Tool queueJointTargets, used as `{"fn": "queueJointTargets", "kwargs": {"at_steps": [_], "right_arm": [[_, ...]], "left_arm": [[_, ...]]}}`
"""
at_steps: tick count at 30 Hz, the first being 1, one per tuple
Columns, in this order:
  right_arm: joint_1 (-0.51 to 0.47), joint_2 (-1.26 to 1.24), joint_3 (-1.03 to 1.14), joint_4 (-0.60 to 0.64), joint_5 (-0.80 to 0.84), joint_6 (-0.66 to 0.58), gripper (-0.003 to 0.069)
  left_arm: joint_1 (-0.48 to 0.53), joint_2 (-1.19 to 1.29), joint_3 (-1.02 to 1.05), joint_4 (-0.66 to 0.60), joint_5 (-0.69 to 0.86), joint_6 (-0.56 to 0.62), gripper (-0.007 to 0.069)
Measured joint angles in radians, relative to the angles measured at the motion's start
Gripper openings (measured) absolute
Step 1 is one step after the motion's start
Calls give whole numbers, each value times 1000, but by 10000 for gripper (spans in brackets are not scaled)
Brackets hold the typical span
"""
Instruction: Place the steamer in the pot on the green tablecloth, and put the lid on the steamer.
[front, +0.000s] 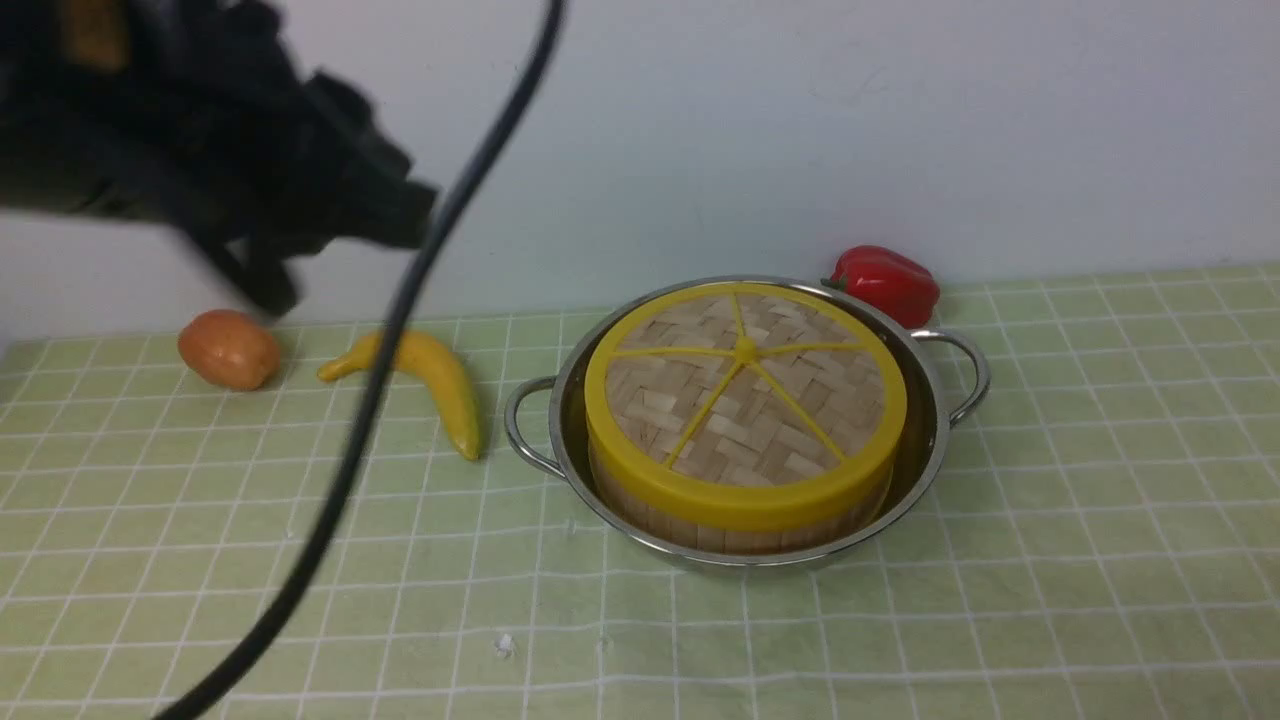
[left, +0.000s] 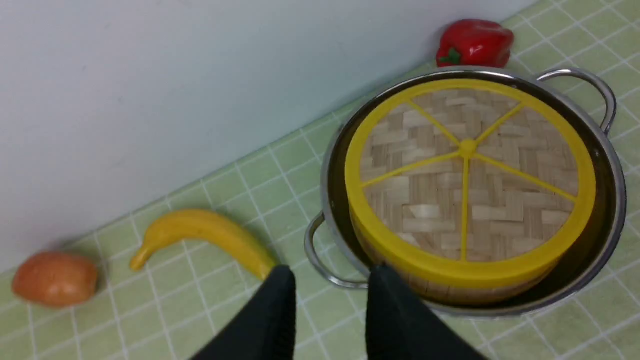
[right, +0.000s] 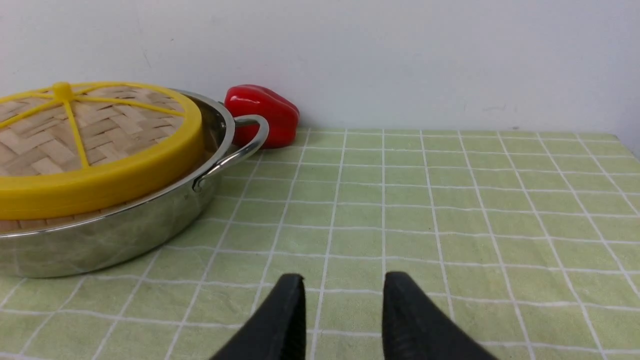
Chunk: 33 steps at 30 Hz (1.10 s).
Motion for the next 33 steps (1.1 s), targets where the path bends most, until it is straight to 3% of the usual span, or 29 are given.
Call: {"fn": "queueJointTargets", "kwargs": {"at_steps": [4, 8, 13, 19, 25, 33], "right_arm": [[0, 0, 0, 0, 0, 0, 243], [0, 0, 0, 0, 0, 0, 243], [0, 0, 0, 0, 0, 0, 243], [0, 0, 0, 0, 0, 0, 243], [0, 0, 0, 0, -1, 0, 243], [0, 0, 0, 0, -1, 0, 243]], "left_arm": [[146, -207, 248, -49, -93, -4, 202], [357, -460, 596, -82, -270, -3, 211], [477, -667, 866, -87, -474, -3, 222], [529, -928, 1190, -13, -690, -4, 230], [531, -1079, 1236, 27, -637, -8, 240], [531, -1091, 1236, 18, -528, -26, 242]]}}
